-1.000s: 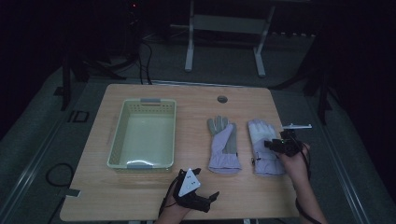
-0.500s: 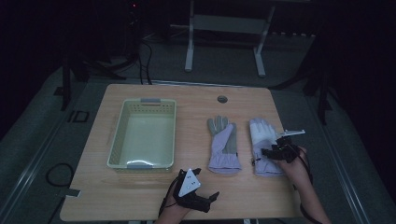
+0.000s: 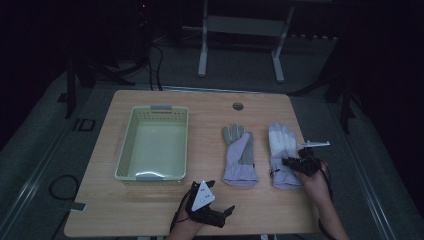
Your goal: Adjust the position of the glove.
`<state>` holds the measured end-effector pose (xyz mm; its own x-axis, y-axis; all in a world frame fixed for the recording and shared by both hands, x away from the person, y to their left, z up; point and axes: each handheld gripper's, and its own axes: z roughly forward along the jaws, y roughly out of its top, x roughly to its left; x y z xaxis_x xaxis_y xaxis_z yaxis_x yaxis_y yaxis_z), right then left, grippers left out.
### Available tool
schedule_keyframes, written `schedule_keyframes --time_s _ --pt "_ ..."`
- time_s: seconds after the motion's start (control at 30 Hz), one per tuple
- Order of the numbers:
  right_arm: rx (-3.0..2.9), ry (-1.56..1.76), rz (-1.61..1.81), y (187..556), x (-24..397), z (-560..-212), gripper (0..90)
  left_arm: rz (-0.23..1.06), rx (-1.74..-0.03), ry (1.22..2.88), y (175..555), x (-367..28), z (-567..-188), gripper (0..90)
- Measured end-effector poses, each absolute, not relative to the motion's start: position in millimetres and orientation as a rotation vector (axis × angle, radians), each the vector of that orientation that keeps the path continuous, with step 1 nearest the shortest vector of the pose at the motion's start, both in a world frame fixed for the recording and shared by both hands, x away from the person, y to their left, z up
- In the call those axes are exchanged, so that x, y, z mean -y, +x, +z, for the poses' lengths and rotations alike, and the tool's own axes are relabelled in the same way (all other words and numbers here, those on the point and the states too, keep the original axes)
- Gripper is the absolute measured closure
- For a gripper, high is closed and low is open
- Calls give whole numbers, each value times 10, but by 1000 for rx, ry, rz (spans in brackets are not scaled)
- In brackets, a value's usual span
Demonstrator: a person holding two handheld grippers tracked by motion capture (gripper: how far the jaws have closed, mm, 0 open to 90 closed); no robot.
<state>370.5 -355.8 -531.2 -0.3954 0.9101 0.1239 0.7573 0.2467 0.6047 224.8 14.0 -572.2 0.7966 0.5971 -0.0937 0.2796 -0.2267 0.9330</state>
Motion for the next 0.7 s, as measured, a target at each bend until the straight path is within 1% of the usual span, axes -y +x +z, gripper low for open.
schedule_keyframes --time_s 0.13,0.33,0.37,0.7 --pt "-2264 1583 866 3701 3585 -5160 805 337 -673 1819 2250 -142 -5722 0" --pt "-2245 1572 904 3671 3572 -4905 807 340 -674 1818 2248 -140 -5722 0" --pt "-2251 1550 938 3671 3549 -4793 807 342 -675 1818 2246 -140 -5722 0" --pt "-2227 1499 945 3648 3235 -4308 806 350 -666 1820 2234 -137 -5722 0"
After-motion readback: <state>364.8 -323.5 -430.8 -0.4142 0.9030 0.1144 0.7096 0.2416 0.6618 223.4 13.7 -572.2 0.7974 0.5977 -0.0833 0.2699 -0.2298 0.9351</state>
